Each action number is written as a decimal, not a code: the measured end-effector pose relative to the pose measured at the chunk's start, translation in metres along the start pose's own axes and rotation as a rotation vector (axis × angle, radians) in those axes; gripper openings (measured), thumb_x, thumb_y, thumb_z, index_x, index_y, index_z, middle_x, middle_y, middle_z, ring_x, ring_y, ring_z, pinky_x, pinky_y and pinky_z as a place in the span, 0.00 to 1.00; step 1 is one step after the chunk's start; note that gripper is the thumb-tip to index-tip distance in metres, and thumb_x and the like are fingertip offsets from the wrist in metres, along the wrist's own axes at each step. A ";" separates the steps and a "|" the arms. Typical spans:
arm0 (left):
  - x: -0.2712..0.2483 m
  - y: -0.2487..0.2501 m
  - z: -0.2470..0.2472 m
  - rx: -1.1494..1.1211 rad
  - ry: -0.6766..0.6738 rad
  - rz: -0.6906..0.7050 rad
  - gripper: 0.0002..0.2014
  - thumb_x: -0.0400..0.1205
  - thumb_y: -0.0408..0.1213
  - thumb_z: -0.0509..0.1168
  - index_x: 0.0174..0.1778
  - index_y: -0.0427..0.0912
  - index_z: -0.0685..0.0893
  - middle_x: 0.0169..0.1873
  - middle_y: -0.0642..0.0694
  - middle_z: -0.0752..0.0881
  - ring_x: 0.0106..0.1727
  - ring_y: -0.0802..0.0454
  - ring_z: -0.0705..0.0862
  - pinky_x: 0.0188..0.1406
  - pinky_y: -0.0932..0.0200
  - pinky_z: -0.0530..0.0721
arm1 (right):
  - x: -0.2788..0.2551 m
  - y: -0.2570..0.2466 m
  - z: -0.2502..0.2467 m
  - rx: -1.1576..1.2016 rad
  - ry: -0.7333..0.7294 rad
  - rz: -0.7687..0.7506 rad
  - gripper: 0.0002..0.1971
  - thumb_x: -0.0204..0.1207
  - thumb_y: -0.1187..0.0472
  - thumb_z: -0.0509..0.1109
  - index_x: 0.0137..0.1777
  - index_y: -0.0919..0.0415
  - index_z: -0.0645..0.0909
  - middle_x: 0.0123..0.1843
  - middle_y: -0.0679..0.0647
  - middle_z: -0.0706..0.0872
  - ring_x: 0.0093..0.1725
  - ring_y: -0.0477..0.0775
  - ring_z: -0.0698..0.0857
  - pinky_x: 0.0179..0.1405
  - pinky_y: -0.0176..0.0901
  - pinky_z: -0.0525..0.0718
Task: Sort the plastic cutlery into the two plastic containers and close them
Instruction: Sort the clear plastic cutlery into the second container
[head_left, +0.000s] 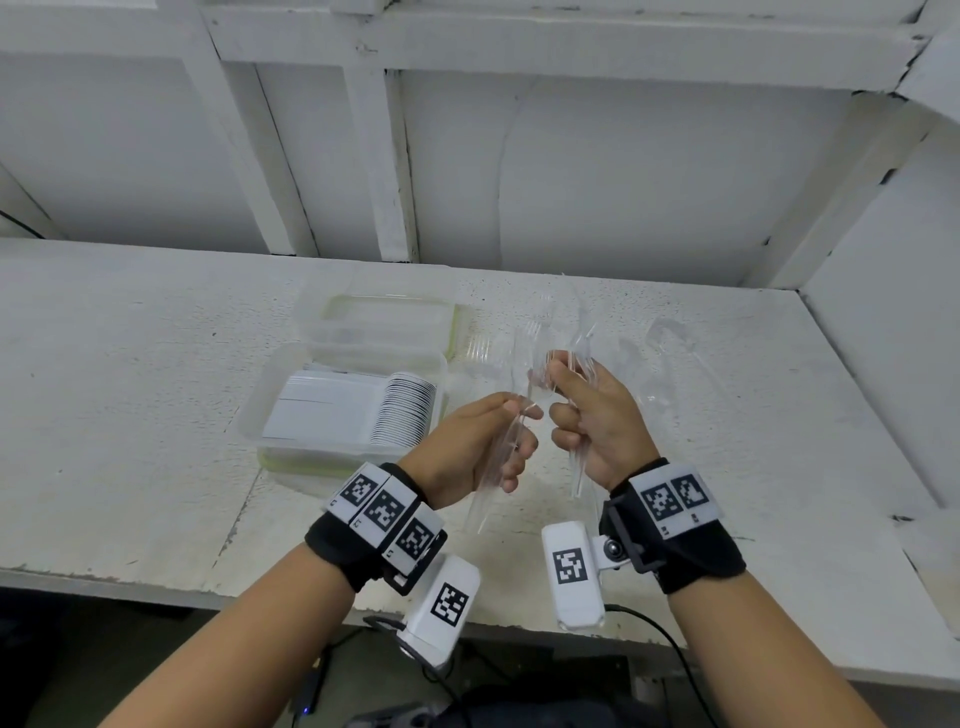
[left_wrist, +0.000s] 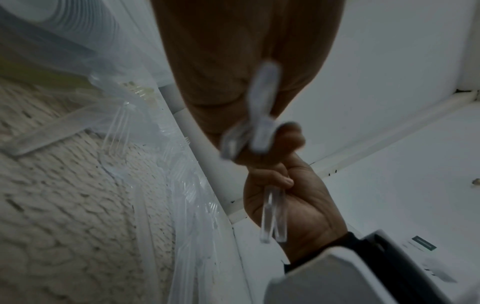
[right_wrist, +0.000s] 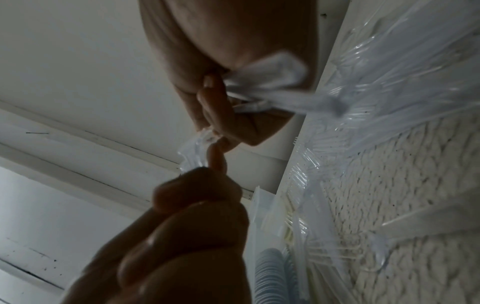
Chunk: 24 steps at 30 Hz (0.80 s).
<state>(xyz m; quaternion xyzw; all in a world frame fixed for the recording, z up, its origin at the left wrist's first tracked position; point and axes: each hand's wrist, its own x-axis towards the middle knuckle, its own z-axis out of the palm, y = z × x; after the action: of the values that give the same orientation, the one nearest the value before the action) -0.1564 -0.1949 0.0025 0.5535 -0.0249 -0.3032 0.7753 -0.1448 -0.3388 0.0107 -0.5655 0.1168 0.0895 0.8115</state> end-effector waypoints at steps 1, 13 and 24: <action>0.001 -0.001 0.000 -0.007 0.000 -0.012 0.12 0.88 0.38 0.48 0.52 0.39 0.76 0.25 0.45 0.77 0.19 0.56 0.71 0.18 0.66 0.72 | 0.000 0.000 0.000 0.002 -0.003 0.001 0.01 0.81 0.60 0.64 0.49 0.55 0.77 0.40 0.51 0.84 0.15 0.39 0.63 0.11 0.29 0.62; -0.002 0.011 -0.006 -0.029 -0.245 -0.179 0.14 0.85 0.39 0.52 0.57 0.36 0.79 0.31 0.45 0.86 0.31 0.52 0.86 0.35 0.58 0.86 | 0.002 -0.007 -0.001 -0.078 -0.076 -0.095 0.08 0.82 0.61 0.63 0.58 0.52 0.75 0.34 0.47 0.84 0.15 0.40 0.61 0.12 0.30 0.62; -0.001 0.017 -0.005 0.023 -0.139 -0.098 0.10 0.83 0.34 0.58 0.48 0.37 0.84 0.34 0.44 0.90 0.35 0.52 0.90 0.37 0.58 0.89 | 0.003 -0.010 -0.001 -0.209 -0.062 -0.113 0.07 0.83 0.58 0.60 0.59 0.56 0.69 0.43 0.53 0.84 0.15 0.40 0.63 0.12 0.30 0.61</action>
<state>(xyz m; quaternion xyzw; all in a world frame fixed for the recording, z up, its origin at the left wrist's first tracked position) -0.1483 -0.1869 0.0155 0.5406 -0.0548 -0.3782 0.7495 -0.1392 -0.3433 0.0184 -0.6497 0.0495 0.0731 0.7550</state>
